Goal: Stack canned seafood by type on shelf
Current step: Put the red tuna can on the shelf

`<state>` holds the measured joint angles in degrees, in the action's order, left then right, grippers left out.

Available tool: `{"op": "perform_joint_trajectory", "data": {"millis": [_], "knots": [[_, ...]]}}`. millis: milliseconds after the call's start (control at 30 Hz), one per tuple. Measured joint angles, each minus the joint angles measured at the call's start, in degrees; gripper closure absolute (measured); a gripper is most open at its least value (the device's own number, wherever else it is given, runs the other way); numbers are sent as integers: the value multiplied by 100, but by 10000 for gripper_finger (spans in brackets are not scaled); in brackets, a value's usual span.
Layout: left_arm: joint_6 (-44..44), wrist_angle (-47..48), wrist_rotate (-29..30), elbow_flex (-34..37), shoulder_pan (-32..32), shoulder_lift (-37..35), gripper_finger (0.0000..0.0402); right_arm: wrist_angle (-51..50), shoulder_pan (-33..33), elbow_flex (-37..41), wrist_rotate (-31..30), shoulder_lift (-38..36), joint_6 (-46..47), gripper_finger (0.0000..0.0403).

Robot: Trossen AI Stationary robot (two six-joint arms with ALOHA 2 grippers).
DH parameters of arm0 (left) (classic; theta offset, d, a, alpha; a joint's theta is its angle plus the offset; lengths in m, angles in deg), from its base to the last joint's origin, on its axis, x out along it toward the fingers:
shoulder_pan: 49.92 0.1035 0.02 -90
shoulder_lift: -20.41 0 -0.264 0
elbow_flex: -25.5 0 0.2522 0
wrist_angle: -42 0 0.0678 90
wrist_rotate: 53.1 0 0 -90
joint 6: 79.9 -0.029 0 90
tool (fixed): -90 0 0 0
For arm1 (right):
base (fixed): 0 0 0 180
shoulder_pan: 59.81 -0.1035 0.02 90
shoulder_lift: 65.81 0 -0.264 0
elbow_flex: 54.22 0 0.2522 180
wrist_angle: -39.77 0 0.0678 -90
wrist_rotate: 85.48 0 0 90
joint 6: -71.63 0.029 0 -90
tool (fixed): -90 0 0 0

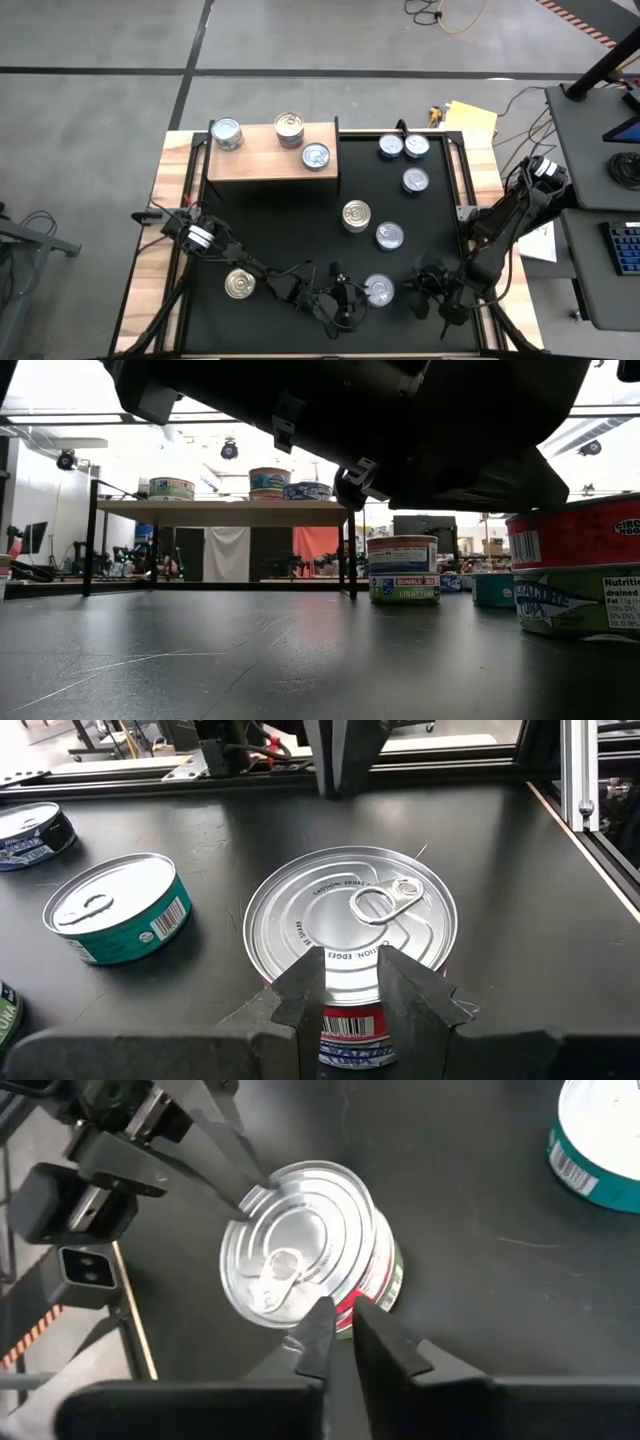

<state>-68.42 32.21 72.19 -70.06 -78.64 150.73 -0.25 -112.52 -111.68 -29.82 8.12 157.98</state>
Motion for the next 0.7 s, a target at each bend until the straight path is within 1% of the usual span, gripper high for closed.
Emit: {"op": "perform_joint_trajectory", "data": {"millis": [100,300,433,567,700], "knots": [[47,12,3,5,-14,0,320,-23,16,13,-18,25,-1,338],[85,91,-24,19,-40,4,320,151,27,13,-43,222,1,250],[99,173,-76,39,-51,40,320,220,30,13,-291,336,-33,197],[105,89,-70,31,-57,31,320,319,53,13,-482,343,-317,156],[105,73,-57,31,-57,31,320,325,64,13,-571,339,-450,126]]}}
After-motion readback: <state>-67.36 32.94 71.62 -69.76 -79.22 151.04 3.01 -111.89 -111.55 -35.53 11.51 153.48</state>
